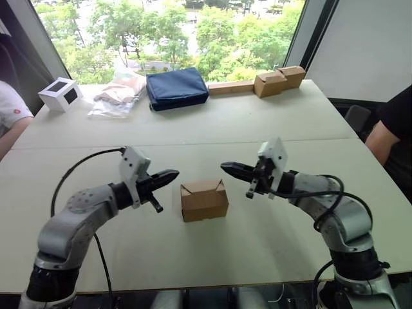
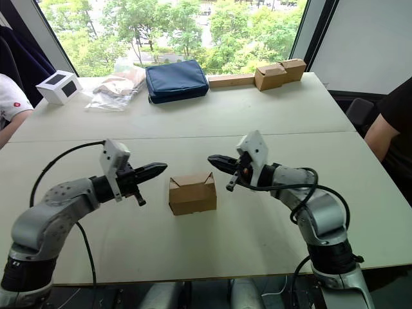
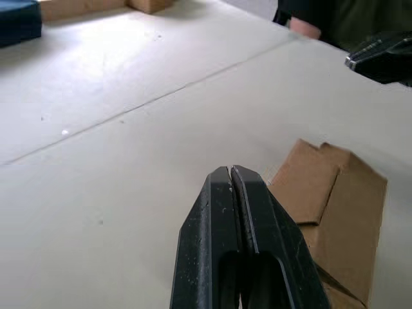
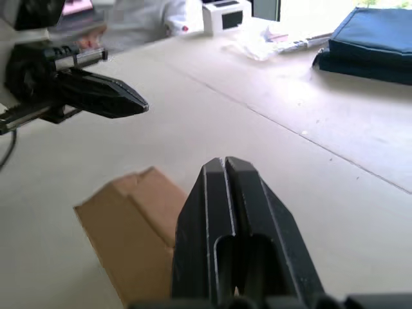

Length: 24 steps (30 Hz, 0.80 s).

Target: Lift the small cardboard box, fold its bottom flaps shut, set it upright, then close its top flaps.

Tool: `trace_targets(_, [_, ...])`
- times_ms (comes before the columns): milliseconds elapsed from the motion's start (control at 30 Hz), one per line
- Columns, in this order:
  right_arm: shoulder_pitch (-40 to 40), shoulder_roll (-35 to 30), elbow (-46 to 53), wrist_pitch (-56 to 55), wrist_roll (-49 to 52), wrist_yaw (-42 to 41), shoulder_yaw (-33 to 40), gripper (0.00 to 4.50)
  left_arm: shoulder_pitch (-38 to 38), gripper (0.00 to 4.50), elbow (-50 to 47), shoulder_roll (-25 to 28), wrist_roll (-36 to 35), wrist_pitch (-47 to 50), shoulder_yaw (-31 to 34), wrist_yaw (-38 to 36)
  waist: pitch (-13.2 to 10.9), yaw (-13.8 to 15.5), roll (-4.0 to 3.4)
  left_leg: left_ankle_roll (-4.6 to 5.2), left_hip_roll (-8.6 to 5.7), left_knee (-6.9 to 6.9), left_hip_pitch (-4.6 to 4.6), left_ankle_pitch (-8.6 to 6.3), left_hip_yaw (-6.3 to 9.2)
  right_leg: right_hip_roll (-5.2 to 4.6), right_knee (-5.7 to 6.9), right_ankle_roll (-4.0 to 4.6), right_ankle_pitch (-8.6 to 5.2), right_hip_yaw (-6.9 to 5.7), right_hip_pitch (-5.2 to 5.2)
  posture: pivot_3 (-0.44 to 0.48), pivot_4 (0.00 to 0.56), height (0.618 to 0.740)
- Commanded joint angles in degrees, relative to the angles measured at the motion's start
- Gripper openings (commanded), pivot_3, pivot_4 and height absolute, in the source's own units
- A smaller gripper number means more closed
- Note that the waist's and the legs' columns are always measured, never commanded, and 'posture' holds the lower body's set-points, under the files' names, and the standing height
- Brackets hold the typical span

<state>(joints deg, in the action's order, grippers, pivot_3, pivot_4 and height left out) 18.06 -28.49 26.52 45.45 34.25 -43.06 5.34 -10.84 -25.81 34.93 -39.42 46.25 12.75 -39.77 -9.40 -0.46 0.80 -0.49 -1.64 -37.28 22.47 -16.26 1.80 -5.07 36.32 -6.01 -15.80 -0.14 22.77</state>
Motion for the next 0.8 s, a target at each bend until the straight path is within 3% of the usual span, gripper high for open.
trace_targets(33, [-4.73,-4.21,4.89,5.23,7.44,0.07,7.51,0.0,3.08,0.01,-0.12,1.59,-6.25,5.78,6.08,1.32,0.0,-0.09,-0.03,0.0,0.0,0.0,0.0,0.0,-0.01,-0.01,-0.03,0.01,0.0,0.01,-0.01,0.0,0.15,0.737])
trace_targets(200, [-14.84,-11.86,6.11,4.16,5.0,-2.69,7.07,0.0,11.53,0.01,-2.92,3.33,-6.97,5.23,8.08,-0.09,0.0,-0.07,-0.03,0.02,0.0,0.04,-0.01,-0.01,-0.02,-0.04,-0.11,0.02,-0.01,0.01,-0.04,0.0,0.15,0.737])
trace_targets(333, [-20.6,-14.38,5.17,0.78,2.68,-3.7,6.77,0.0,22.47,0.01,-4.79,7.37,-0.24,-1.51,5.85,-4.51,0.01,-0.25,-0.04,0.02,0.04,0.1,-0.03,-0.01,-0.07,-0.05,-0.14,0.22,-0.12,0.04,-0.03,0.0,0.15,0.737])
trace_targets(433, [-22.86,-15.74,4.45,-0.85,1.45,-4.88,6.07,0.0,27.4,0.01,-6.23,7.68,0.75,-4.12,5.61,-5.81,0.01,0.03,-0.08,0.01,0.06,0.14,-0.04,-0.01,-0.07,-0.06,-0.19,0.31,-0.13,0.05,-0.03,0.0,0.15,0.737])
trace_targets(600, [-25.3,-17.7,4.68,-2.31,0.86,-6.92,5.35,0.0,31.51,0.01,-7.91,6.08,-2.12,-3.67,6.75,-6.11,0.01,1.21,-0.08,0.01,0.06,0.13,-0.02,-0.02,-0.09,-0.13,-0.32,0.47,-0.16,0.04,-0.08,0.0,0.15,0.737])
trace_targets(800, [-24.81,-17.72,3.43,-4.11,-0.07,-7.27,3.72,0.0,29.4,0.01,-6.97,5.1,-5.56,-2.34,7.32,-5.41,0.01,1.23,-0.08,0.02,0.07,0.12,-0.02,-0.02,-0.09,-0.14,-0.32,0.47,-0.16,0.03,-0.07,0.0,0.15,0.737])
